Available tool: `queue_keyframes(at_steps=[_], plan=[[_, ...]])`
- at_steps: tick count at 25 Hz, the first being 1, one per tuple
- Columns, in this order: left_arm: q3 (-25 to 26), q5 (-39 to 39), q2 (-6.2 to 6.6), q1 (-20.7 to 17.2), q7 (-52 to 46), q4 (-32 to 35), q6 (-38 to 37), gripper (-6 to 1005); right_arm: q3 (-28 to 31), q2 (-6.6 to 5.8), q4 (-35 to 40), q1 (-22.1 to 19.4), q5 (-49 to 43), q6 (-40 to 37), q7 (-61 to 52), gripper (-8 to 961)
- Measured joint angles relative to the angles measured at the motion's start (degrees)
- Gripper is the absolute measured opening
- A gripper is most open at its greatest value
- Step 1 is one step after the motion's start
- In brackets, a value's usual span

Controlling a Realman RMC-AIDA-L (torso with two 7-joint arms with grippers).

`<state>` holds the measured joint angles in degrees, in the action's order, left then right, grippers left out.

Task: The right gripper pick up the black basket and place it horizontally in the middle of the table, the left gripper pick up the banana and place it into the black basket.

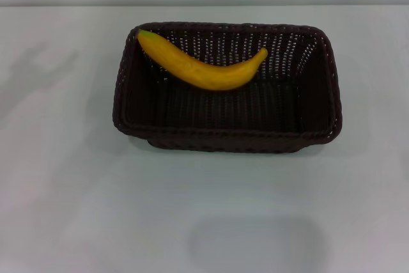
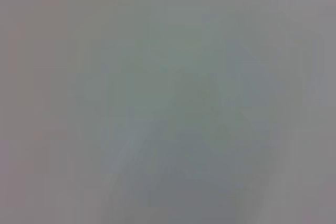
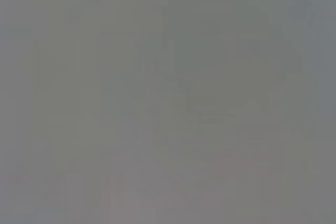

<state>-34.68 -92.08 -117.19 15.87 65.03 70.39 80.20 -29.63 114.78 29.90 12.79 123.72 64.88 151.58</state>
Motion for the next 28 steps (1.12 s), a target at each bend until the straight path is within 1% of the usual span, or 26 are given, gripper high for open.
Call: queue_keyframes(at_steps=[1, 3, 5, 6, 9, 12, 16, 19, 24, 28], plan=[[0.8, -1.7, -0.63, -1.7, 3.4, 0.0, 0.3, 885, 0.0, 0.0, -0.1, -0.1, 0.0, 0.4, -0.8, 348], [2.5, -4.3, -1.51, -4.3, 8.8, -0.5, 0.7, 885, 0.0, 0.0, -0.2, -0.4, 0.0, 1.0, -2.2, 348], [3.8, -7.7, -1.96, -7.4, 14.8, -3.0, 1.4, 885, 0.0, 0.0, -0.2, -0.8, 0.0, 1.4, -3.7, 348], [4.0, -8.8, -1.96, -8.6, 16.7, -4.3, 1.6, 884, 0.0, 0.0, -0.4, -0.9, 0.0, 1.6, -4.2, 348], [5.6, -14.6, -1.82, -12.0, 26.5, -11.1, 2.9, 884, 0.4, 0.0, -1.2, -1.3, 0.1, 2.0, -4.5, 348], [8.6, -17.3, -1.88, -13.5, 34.2, -17.2, 5.4, 884, 0.6, 0.01, -2.0, -1.2, 0.5, 2.3, -4.9, 348], [13.5, -17.8, -1.86, -14.2, 42.7, -24.8, 8.1, 884, 1.0, 0.0, -2.7, -0.3, 0.7, 2.0, -5.0, 348], [15.4, -18.1, -1.94, -14.0, 48.0, -30.2, 8.3, 884, 2.4, 0.01, -3.2, 0.9, 0.8, 1.6, -4.7, 348], [16.0, -19.2, -1.81, -12.5, 57.7, -38.7, 8.0, 884, 4.1, 0.01, -5.1, 2.9, 2.3, 0.0, -1.0, 348], [16.1, -24.3, -1.94, -11.0, 64.1, -44.9, 8.6, 884, 8.4, 0.1, -7.7, 5.1, 2.9, -0.5, 2.7, 348]])
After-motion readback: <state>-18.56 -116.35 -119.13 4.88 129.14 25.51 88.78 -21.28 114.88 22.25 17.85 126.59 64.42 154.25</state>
